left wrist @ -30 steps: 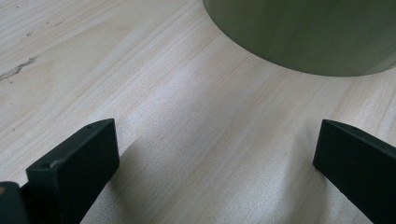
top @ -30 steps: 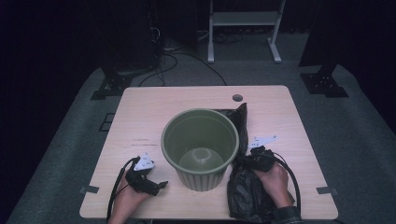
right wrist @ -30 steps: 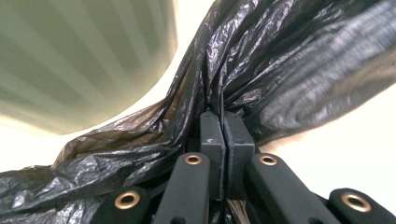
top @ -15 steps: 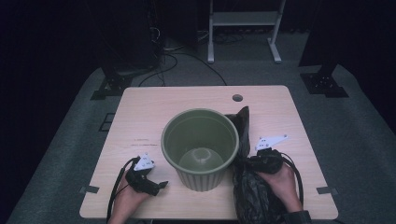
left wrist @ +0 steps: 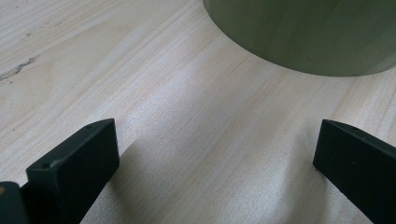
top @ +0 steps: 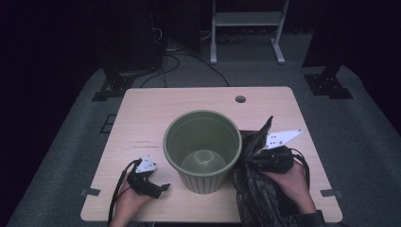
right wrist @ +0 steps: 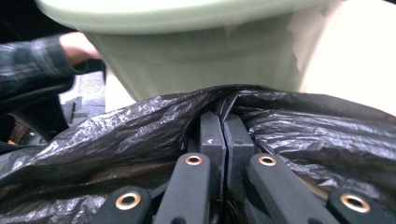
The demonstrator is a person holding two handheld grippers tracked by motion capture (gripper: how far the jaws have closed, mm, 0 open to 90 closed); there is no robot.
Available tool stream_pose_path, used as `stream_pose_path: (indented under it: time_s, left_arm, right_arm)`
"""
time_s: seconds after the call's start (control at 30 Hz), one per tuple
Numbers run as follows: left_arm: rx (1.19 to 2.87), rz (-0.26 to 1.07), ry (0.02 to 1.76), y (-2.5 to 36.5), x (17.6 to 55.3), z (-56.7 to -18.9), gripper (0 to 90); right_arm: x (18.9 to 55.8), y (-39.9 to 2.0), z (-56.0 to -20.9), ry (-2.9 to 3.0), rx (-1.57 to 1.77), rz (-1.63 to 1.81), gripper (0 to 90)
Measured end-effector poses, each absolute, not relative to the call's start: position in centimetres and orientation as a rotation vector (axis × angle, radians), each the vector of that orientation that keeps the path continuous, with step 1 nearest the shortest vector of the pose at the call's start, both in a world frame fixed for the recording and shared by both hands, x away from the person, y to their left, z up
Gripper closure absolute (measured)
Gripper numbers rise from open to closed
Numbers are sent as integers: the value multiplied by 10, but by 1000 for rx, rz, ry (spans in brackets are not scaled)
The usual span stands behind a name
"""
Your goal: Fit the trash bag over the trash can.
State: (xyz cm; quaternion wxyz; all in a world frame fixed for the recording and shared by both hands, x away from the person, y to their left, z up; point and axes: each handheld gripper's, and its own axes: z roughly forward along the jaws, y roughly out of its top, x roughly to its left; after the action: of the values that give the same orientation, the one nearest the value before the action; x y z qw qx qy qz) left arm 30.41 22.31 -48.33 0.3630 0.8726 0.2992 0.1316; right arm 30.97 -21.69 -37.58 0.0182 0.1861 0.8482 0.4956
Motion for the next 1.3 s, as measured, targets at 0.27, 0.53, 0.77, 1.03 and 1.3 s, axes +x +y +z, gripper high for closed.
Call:
stream_pose_path:
  time_s: [0.27,0.53,0.77,1.03,1.3]
  left_arm:
    - [2247,339,770,223,304,-483,0]
    - [2247,338,770,223,304,-483,0]
    - [2246,339,770,223,304,-483,0]
    - [2246,338,770,223,304,-483,0]
    - [2246,338,770,223,304,-483,0]
  right_arm:
    - [302,-223,-352,2617,479,1646,882]
    - [295,-222,-325,2622,345,1705,881]
    - [297,-209,-302,2639,246,1727,881]
    - [304,-185,-279,2641,166,1734,881]
    - [312,-155,-264,2643,118,1747,880]
